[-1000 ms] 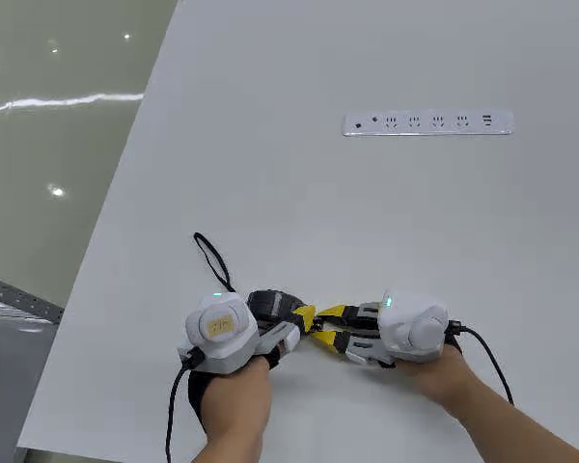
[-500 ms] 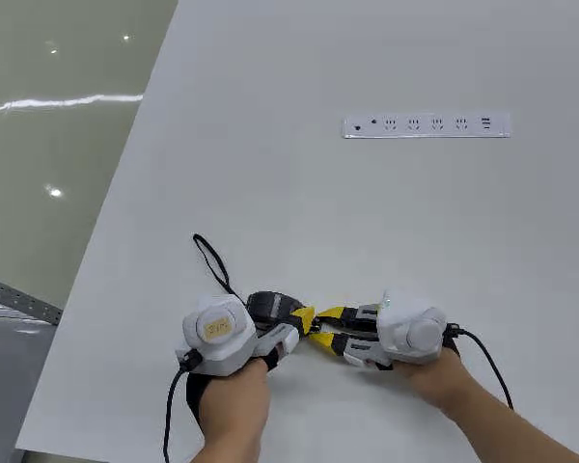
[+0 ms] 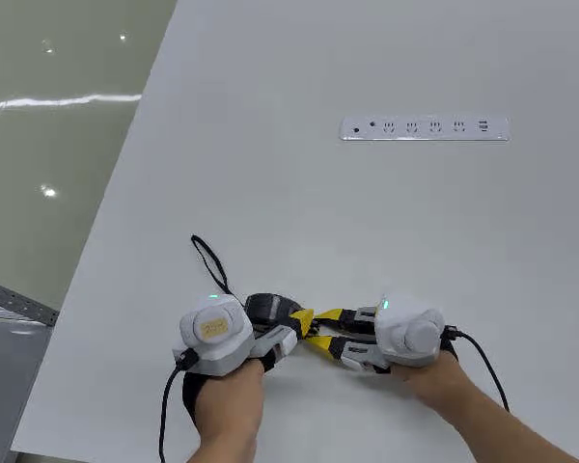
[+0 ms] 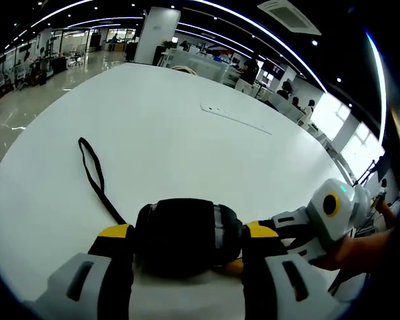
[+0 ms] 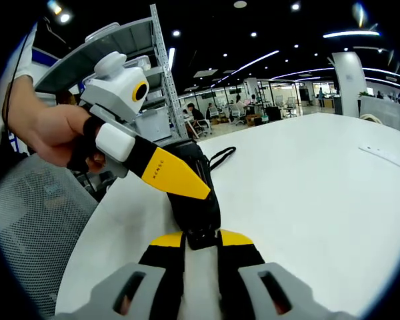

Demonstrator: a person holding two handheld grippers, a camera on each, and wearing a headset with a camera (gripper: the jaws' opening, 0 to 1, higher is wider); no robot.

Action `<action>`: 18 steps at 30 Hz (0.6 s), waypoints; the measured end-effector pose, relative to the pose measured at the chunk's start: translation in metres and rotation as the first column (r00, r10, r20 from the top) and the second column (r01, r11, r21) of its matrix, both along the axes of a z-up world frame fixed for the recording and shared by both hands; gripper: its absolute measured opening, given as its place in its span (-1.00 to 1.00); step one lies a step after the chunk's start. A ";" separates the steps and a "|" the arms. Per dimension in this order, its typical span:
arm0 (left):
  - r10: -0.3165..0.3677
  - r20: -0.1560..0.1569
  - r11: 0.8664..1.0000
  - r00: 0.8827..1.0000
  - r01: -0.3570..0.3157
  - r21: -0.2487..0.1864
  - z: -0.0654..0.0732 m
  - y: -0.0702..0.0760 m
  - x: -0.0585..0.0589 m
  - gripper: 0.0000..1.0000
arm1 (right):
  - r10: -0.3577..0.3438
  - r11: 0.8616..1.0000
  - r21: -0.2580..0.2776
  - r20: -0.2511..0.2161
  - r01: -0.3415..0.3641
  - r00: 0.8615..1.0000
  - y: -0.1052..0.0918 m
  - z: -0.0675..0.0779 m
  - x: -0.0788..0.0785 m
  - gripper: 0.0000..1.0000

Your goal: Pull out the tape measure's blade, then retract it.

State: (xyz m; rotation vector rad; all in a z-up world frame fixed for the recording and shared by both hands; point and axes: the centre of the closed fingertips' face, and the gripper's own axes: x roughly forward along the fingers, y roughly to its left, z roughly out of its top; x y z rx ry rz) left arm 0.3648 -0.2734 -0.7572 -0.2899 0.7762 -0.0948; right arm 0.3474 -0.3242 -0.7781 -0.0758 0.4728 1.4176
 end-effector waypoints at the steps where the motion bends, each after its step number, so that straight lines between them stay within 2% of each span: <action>1: -0.011 0.001 1.000 1.000 0.011 0.002 0.000 0.000 0.000 0.28 | 0.002 1.000 0.001 0.002 -0.002 1.000 0.000 0.001 -0.001 -0.59; 5: -0.060 0.020 0.998 0.998 0.059 0.034 0.000 -0.001 -0.001 0.29 | -0.005 1.000 -0.003 0.003 0.005 1.000 0.000 0.001 -0.001 -0.53; 6: -0.069 0.014 0.997 0.998 0.068 0.038 -0.002 -0.001 -0.002 0.30 | -0.007 1.000 -0.003 0.002 0.007 1.000 0.000 0.001 0.000 -0.52; 13: -0.085 0.032 0.996 0.996 0.084 0.024 -0.004 0.003 -0.009 0.36 | -0.018 1.000 -0.008 0.006 0.018 1.000 -0.002 0.002 -0.003 -0.42; 15: -0.098 0.043 0.995 0.994 0.097 0.023 -0.002 0.004 -0.010 0.36 | -0.030 1.000 0.008 -0.002 0.030 1.000 -0.001 0.004 -0.004 -0.38; 18: -0.110 0.043 0.994 0.993 0.109 0.018 -0.003 0.004 -0.012 0.34 | -0.033 0.999 -0.003 0.004 0.033 0.999 -0.001 0.003 -0.007 -0.36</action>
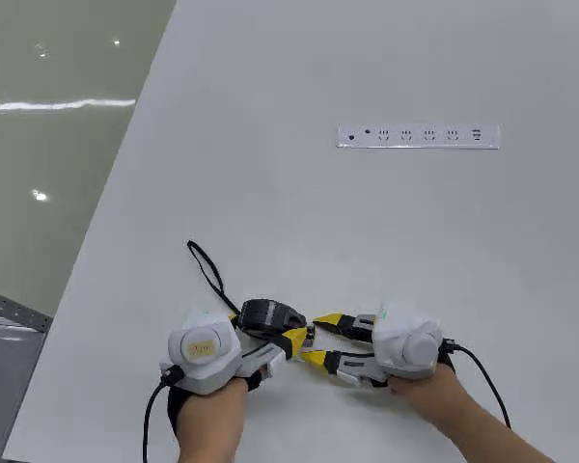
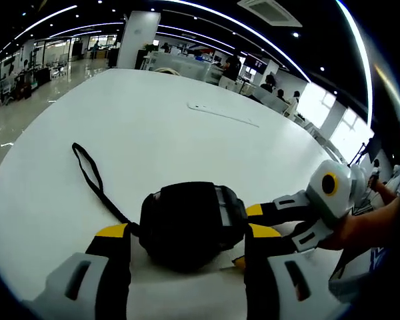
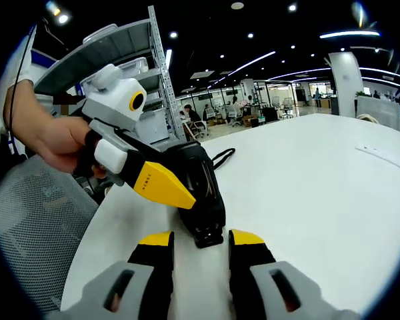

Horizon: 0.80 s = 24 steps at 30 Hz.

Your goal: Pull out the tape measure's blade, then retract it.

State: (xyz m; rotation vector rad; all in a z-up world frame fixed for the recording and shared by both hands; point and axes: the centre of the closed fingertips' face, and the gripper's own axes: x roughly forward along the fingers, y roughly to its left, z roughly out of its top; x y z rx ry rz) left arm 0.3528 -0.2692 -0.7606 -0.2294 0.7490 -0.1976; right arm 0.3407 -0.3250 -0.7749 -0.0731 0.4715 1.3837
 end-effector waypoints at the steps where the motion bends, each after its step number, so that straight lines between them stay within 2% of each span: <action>1: -0.004 -0.001 1.000 1.000 0.004 0.001 0.000 0.000 0.000 0.34 | -0.003 1.000 0.002 -0.006 0.003 1.000 0.000 0.001 0.000 -0.35; 10: -0.062 0.030 0.998 0.998 0.062 0.003 0.004 -0.004 -0.001 0.38 | -0.064 0.998 -0.001 -0.027 0.064 0.998 -0.001 0.003 -0.006 -0.28; 15: -0.092 0.043 0.996 0.995 0.092 0.008 0.006 -0.007 -0.002 0.38 | -0.100 0.995 0.014 -0.048 0.101 0.994 -0.002 0.005 -0.008 -0.26; 19: -0.104 0.052 0.995 0.993 0.104 0.010 0.007 -0.008 -0.003 0.39 | -0.116 0.993 0.016 -0.049 0.117 0.992 -0.002 0.008 -0.008 -0.24; 22: -0.124 0.064 0.992 0.990 0.122 0.035 0.009 -0.007 -0.004 0.40 | -0.120 0.992 0.016 -0.044 0.121 0.992 -0.005 0.013 -0.010 -0.26; 24: -0.125 0.066 0.992 0.990 0.123 0.032 0.010 -0.005 -0.005 0.40 | -0.124 0.992 0.012 -0.034 0.124 0.992 -0.009 0.014 -0.011 -0.27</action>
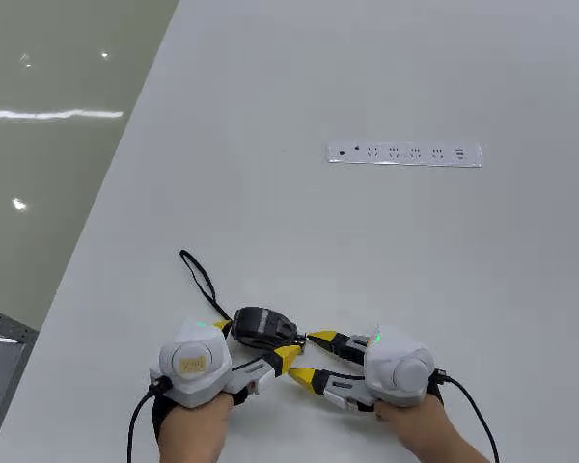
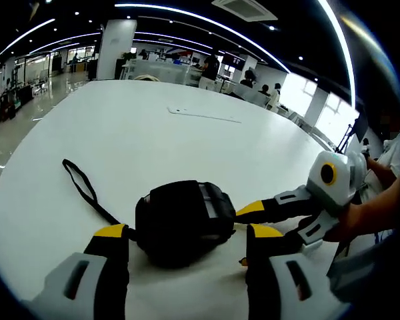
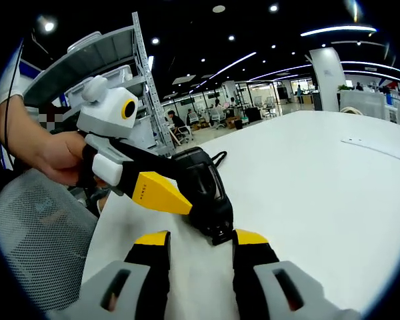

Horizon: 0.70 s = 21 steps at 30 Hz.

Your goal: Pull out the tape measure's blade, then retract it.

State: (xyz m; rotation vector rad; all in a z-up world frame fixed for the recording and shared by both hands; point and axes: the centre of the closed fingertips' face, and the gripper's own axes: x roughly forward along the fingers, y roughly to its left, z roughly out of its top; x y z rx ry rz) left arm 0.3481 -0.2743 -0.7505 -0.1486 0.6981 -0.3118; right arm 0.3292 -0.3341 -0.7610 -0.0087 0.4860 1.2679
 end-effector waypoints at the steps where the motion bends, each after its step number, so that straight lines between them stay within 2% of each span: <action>1: -0.002 0.001 1.000 1.000 0.002 0.003 0.001 0.001 -0.001 0.40 | -0.006 1.000 0.002 -0.002 0.006 1.000 -0.003 0.000 0.000 -0.27; 6: -0.018 0.014 1.000 1.000 0.018 0.001 0.006 0.004 -0.005 0.39 | -0.032 0.999 0.014 0.000 0.032 0.999 -0.013 0.010 -0.004 -0.26; 13: -0.069 0.020 0.998 0.997 0.069 0.011 0.009 0.004 -0.016 0.39 | -0.061 0.998 -0.002 0.019 0.061 0.998 -0.032 0.017 -0.012 -0.25; 21: -0.122 0.030 0.992 0.992 0.122 -0.022 0.018 0.000 -0.024 0.40 | -0.078 0.996 -0.032 0.027 0.079 0.997 -0.051 0.020 -0.022 -0.22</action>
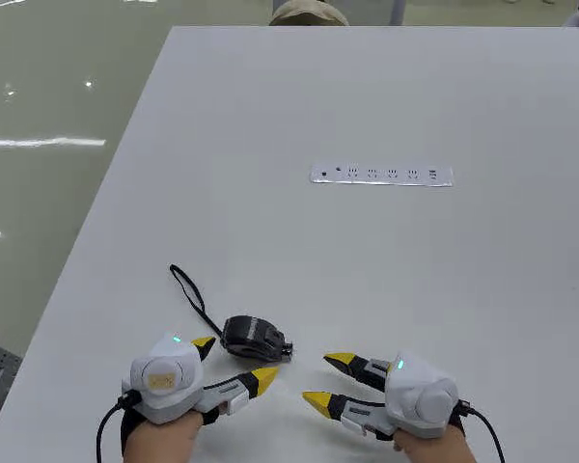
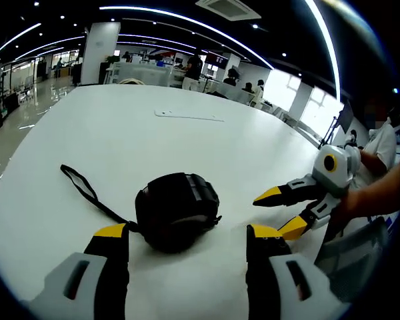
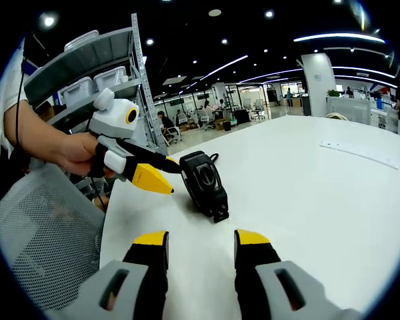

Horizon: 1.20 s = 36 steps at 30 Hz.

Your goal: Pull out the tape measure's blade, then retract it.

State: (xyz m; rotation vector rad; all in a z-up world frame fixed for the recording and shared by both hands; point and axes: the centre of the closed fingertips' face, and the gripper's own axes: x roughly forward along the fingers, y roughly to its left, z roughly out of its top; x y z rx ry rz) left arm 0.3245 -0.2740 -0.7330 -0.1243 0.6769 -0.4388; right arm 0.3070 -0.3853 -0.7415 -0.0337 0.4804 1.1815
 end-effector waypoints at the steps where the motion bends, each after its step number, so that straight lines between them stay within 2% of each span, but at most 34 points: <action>1: -0.007 -0.001 1.000 1.000 0.007 -0.001 0.001 -0.001 -0.001 0.40 | -0.002 1.000 -0.003 -0.001 0.002 1.000 -0.002 0.000 -0.001 -0.22; 7: -0.042 0.008 0.999 0.999 0.042 0.031 0.005 0.000 -0.009 0.39 | -0.028 0.999 -0.018 0.000 0.028 1.000 -0.012 0.004 -0.002 -0.19; 15: -0.057 0.018 0.998 0.998 0.057 0.031 0.009 0.006 -0.018 0.40 | -0.016 0.999 -0.036 0.013 0.017 1.000 -0.017 0.009 -0.010 -0.16; 21: -0.075 0.005 0.997 0.997 0.075 0.025 0.009 0.008 -0.027 0.41 | -0.017 0.999 -0.050 0.017 0.017 1.000 -0.025 0.009 -0.015 -0.13; 23: -0.096 -0.004 0.994 0.995 0.096 0.042 0.007 0.009 -0.030 0.41 | -0.016 0.998 -0.060 0.018 0.017 1.000 -0.027 0.011 -0.017 -0.12; 27: -0.113 0.000 0.992 0.994 0.113 0.057 0.008 0.012 -0.036 0.41 | -0.023 0.997 -0.068 0.026 0.025 0.999 -0.034 0.013 -0.020 -0.11; 36: -0.142 -0.003 0.989 0.990 0.142 0.049 0.011 0.014 -0.049 0.42 | -0.048 0.996 -0.073 0.033 0.050 0.998 -0.045 0.021 -0.026 -0.04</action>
